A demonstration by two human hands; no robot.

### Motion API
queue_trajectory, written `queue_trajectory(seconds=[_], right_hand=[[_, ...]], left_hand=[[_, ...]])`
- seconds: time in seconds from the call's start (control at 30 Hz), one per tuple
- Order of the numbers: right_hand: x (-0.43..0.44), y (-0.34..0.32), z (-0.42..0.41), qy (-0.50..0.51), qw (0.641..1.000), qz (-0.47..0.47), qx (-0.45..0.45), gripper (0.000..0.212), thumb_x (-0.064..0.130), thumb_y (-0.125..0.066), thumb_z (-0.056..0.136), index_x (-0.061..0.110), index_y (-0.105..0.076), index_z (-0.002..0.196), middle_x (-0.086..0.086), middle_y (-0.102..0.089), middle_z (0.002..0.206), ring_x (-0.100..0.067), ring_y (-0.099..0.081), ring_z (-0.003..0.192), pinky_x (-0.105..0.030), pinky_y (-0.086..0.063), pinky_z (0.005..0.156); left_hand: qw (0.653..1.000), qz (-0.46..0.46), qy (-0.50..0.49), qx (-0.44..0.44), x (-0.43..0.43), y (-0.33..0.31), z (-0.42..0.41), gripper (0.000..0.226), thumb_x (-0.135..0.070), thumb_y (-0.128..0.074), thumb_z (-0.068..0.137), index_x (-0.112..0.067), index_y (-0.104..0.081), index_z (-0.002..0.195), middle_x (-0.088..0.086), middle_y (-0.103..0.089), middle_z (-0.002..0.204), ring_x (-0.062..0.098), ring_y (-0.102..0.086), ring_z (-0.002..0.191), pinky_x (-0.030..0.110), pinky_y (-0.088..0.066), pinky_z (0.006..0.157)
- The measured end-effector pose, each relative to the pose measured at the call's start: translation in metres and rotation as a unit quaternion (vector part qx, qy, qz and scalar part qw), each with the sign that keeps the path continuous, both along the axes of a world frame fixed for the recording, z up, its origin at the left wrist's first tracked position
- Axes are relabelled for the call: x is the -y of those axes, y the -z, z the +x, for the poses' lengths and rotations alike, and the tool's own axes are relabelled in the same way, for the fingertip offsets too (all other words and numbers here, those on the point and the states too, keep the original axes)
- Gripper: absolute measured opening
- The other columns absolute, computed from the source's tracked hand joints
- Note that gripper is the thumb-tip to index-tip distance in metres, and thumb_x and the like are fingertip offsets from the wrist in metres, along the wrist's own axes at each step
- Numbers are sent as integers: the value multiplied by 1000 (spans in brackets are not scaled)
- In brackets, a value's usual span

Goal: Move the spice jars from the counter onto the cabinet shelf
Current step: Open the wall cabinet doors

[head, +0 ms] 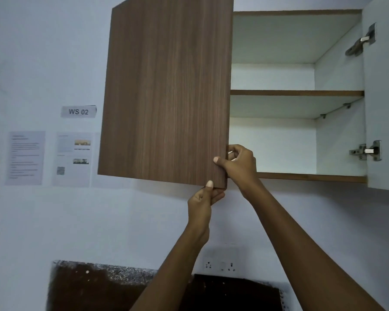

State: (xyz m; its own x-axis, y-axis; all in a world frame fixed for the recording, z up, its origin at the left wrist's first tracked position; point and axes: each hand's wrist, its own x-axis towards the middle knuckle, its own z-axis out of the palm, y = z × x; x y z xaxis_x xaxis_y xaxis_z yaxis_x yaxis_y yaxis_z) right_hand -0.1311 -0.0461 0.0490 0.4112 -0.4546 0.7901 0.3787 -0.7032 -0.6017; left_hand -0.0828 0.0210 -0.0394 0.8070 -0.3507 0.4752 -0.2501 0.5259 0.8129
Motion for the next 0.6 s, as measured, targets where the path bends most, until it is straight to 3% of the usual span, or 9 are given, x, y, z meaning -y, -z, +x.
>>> queue_trajectory(seconds=[0.17,0.27,0.4,0.6], right_hand=[[-33,2,-15,6,1000,-10,21,27,18,-72,78,10,-58,99,9,-54,74,-16,-57,78,-39,-55,78],[-58,6,-22,14,999,-13,35,32,21,-73,76,10,-58,102,-2,-61,87,-21,-60,84,-40,-55,78],[-94,10,-28,22,998,-27,55,39,24,-72,77,10,-57,110,-3,-63,95,-21,-62,87,-39,-55,76],[-149,13,-41,54,994,-53,75,29,23,-70,78,13,-56,101,8,-52,75,-12,-55,71,-26,-48,63]], left_hand=[[1000,-7,23,7,-34,1,-14,30,-38,-47,95,-18,-67,104,0,-74,97,9,-69,91,37,-31,111],[999,-12,38,10,-59,2,-24,27,-37,-46,95,-21,-67,99,-2,-75,93,7,-70,87,33,-37,107],[999,-23,49,0,-94,4,-35,25,-36,-47,94,-21,-67,97,-4,-75,88,8,-71,85,25,-44,95],[997,-26,72,-17,-147,2,-42,33,-41,-53,84,-15,-67,101,1,-75,91,11,-71,86,23,-47,88]])
